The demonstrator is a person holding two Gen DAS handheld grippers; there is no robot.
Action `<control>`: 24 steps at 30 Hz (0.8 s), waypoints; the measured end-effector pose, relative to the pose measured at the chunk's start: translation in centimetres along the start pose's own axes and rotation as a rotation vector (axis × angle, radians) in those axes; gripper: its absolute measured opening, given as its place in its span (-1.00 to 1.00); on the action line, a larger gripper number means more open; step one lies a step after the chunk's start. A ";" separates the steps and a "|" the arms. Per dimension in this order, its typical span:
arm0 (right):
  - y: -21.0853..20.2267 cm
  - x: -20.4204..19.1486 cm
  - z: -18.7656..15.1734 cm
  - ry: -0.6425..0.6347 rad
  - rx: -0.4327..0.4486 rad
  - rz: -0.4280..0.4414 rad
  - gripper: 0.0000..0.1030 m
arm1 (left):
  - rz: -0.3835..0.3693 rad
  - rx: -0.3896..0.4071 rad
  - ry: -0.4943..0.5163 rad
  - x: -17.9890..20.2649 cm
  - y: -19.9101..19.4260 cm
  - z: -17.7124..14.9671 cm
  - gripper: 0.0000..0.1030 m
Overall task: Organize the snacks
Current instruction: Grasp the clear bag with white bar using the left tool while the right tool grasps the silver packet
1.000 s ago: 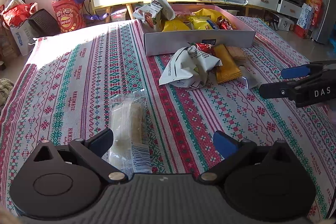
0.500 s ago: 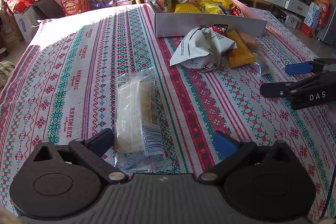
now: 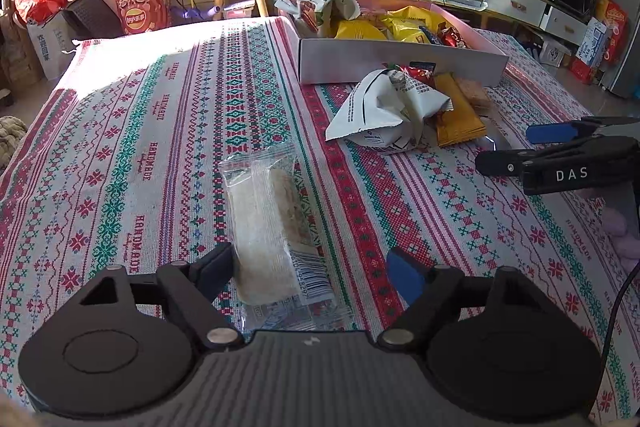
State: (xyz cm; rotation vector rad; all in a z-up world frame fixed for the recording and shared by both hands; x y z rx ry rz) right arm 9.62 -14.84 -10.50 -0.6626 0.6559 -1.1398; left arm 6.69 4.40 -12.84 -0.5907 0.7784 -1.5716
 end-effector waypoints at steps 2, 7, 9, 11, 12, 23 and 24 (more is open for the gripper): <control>0.3 -0.1 0.3 0.002 0.004 -0.003 0.80 | -0.009 -0.003 -0.016 -0.1 -0.1 0.1 0.58; 0.6 -0.8 0.9 -0.005 0.008 0.005 0.56 | -0.008 -0.006 -0.023 -0.2 0.0 0.3 0.49; 0.7 -1.2 1.0 -0.019 0.009 0.012 0.42 | -0.007 -0.006 -0.030 -0.3 0.1 0.4 0.49; 0.7 -1.5 1.0 -0.039 0.010 0.010 0.27 | -0.005 -0.004 -0.027 -0.4 0.2 0.4 0.49; 0.7 -1.7 1.0 -0.050 0.010 0.013 0.17 | -0.003 -0.003 -0.019 -0.4 0.2 0.5 0.49; -0.1 -2.1 0.8 -0.093 0.006 0.047 -0.56 | 0.020 0.014 -0.015 -1.0 1.1 0.8 0.78; -0.2 -2.0 0.7 -0.089 0.005 0.051 -0.57 | 0.022 0.016 -0.017 -1.1 1.1 0.8 0.78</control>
Point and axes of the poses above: each gripper's, at about its wrist camera, not at the fingertips, and y roughly the way its jaws point, x to its right, z to its top, the point moved 8 cm from there along y, roughly the way its jaws point, and after that the axes turned 7 degrees about z, right-handed, at the moved point
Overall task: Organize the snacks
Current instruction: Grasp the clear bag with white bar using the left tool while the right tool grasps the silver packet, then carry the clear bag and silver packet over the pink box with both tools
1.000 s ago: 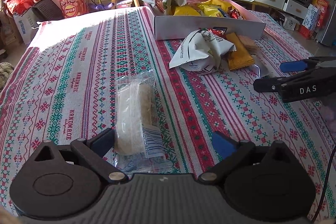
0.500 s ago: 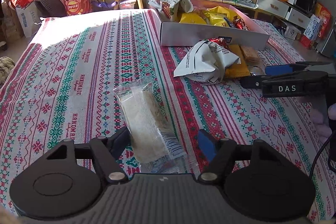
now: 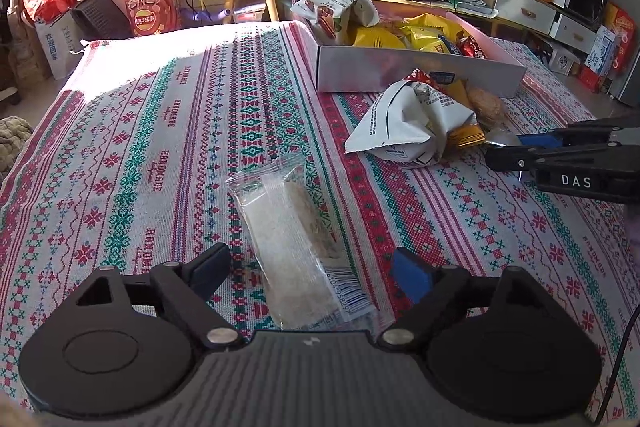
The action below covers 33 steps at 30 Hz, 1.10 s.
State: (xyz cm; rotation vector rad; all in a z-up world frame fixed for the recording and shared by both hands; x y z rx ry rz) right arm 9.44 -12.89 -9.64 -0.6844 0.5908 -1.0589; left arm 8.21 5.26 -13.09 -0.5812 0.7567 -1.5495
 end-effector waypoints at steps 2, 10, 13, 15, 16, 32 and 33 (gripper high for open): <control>-0.3 0.2 -0.2 0.007 -0.003 0.003 -0.57 | -0.004 0.004 -0.008 -0.2 0.0 0.1 0.77; -1.2 1.4 -1.0 0.042 -0.011 0.006 -0.57 | -0.035 0.014 -0.087 -0.9 -0.1 0.9 0.48; -1.3 1.8 -0.9 0.064 -0.015 0.005 -0.58 | -0.023 0.013 -0.101 -1.1 0.0 1.1 0.23; -1.4 1.9 -0.9 0.081 -0.016 0.004 -0.58 | -0.006 0.008 -0.098 -1.2 0.0 1.2 -0.04; -1.4 2.0 -0.8 0.087 -0.016 0.004 -0.58 | -0.004 0.004 -0.099 -1.3 0.0 1.2 -0.08; -2.0 2.6 0.1 0.135 -0.008 0.008 -0.58 | -0.050 -0.029 -0.151 -1.2 -0.7 2.3 -0.55; -2.1 2.7 0.2 0.138 -0.006 0.007 -0.58 | -0.055 -0.030 -0.154 -1.1 -0.8 2.4 -0.55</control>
Point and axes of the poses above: each gripper's, at about its wrist camera, not at the fingertips, and y roughly the way its jaws point, x to its right, z to its top, the point moved 8 cm from there along y, roughly the way its jaws point, and after that the axes turned 7 degrees about z, right-handed, at the moved point
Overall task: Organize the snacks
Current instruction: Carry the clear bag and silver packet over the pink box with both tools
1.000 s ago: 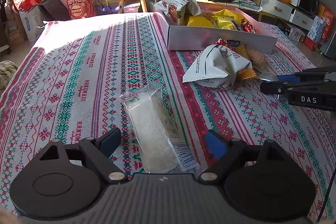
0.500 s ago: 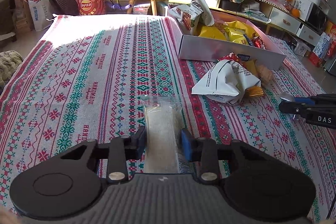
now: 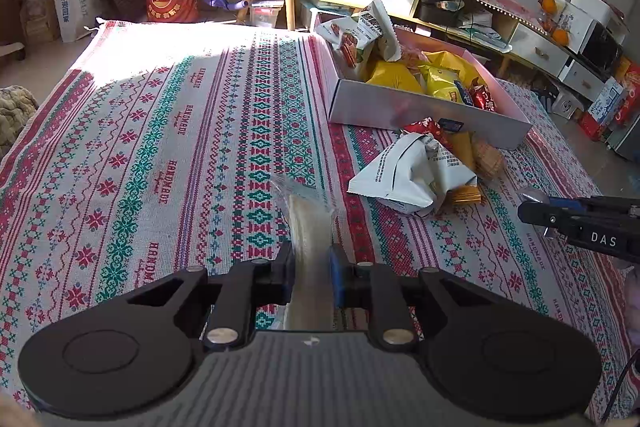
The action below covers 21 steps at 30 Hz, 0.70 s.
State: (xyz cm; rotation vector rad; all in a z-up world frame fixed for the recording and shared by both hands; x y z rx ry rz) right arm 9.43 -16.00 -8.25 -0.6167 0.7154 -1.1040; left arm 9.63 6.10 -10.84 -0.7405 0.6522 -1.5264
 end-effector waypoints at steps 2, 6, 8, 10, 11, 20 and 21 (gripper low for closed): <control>-0.1 0.1 0.2 0.007 0.006 0.001 -0.58 | -0.011 0.003 -0.007 0.2 -0.2 0.3 -0.56; -0.5 0.5 0.8 0.033 0.021 0.005 -0.58 | -0.038 0.022 -0.029 0.7 -1.0 1.4 -0.56; -0.6 0.7 1.1 0.044 0.029 0.004 -0.58 | -0.052 0.038 -0.046 1.0 -1.4 2.2 -0.56; -0.6 1.0 1.6 0.056 0.038 0.002 -0.58 | -0.059 0.054 -0.052 1.4 -1.7 2.8 -0.56; -0.7 1.2 1.7 0.064 0.042 0.002 -0.58 | -0.062 0.061 -0.052 1.7 -1.9 3.2 -0.56; -0.5 3.1 3.7 0.143 0.070 -0.015 -0.58 | -0.082 0.087 -0.030 5.0 -2.2 5.7 -0.57; -0.4 3.3 3.9 0.152 0.073 -0.015 -0.58 | -0.082 0.089 -0.030 5.3 -2.1 6.1 -0.56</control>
Point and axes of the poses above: each gripper's, at about its wrist camera, not at the fingertips, and y roughly the way its jaws point, x to its right, z to its top, the point moved 8 cm from there along y, roughly the way its jaws point, and after that the axes turned 7 degrees about z, right-handed, at the moved point
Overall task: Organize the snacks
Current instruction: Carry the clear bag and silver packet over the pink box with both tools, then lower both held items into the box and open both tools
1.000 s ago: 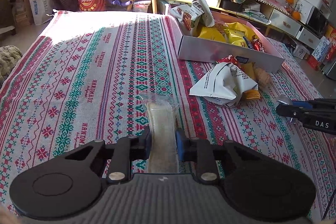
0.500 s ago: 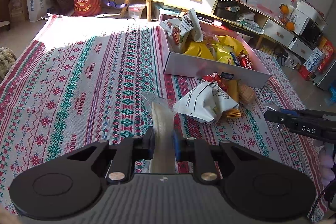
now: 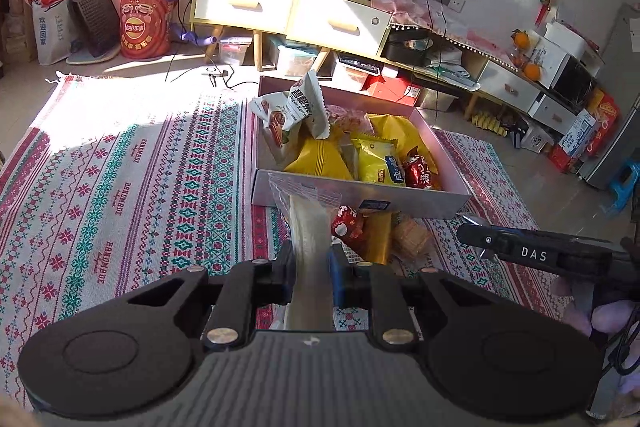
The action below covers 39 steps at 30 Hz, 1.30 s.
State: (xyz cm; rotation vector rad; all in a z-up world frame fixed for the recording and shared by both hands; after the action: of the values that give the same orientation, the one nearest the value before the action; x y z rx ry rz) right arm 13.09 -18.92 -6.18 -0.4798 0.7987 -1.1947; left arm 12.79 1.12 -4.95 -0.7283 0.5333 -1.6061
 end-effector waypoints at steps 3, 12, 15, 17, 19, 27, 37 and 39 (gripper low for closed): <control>0.2 0.8 0.8 0.039 0.015 0.009 -0.57 | -0.009 0.001 -0.010 0.9 0.5 1.2 -0.57; 1.1 2.9 3.1 0.137 0.050 0.043 -0.57 | -0.025 0.030 0.033 4.8 2.9 4.9 -0.57; 1.5 3.2 3.8 0.152 0.059 0.050 -0.57 | -0.019 0.041 0.056 5.9 3.9 5.8 -0.56; 1.8 3.5 4.1 0.164 0.063 0.059 -0.58 | -0.012 0.037 0.058 6.2 4.7 6.3 -0.57; 2.2 3.7 4.3 0.181 0.062 0.071 -0.58 | -0.001 0.035 0.058 6.7 5.5 6.9 -0.57; 3.8 4.1 5.0 0.216 0.043 0.089 -0.57 | 0.070 0.030 0.105 7.6 8.4 8.7 -0.57; 4.9 3.8 5.4 0.262 0.030 0.131 -0.57 | 0.156 0.008 0.124 7.7 11.8 9.4 -0.57; 5.0 3.9 5.5 0.272 0.027 0.130 -0.55 | 0.164 0.010 0.122 7.6 12.2 9.6 -0.57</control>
State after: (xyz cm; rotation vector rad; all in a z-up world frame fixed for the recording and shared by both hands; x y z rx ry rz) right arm 21.02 -21.43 -7.39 -0.2410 1.0287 -1.1619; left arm 27.66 -7.73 -5.61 -0.5665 0.6565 -1.5045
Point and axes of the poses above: each gripper's, at about its wrist camera, not at the fingertips, and y roughly the way its jaws point, x to its right, z to its top, the point moved 8 cm from there along y, roughly the way its jaws point, and after that the axes turned 7 degrees about z, right-handed, at the moved point
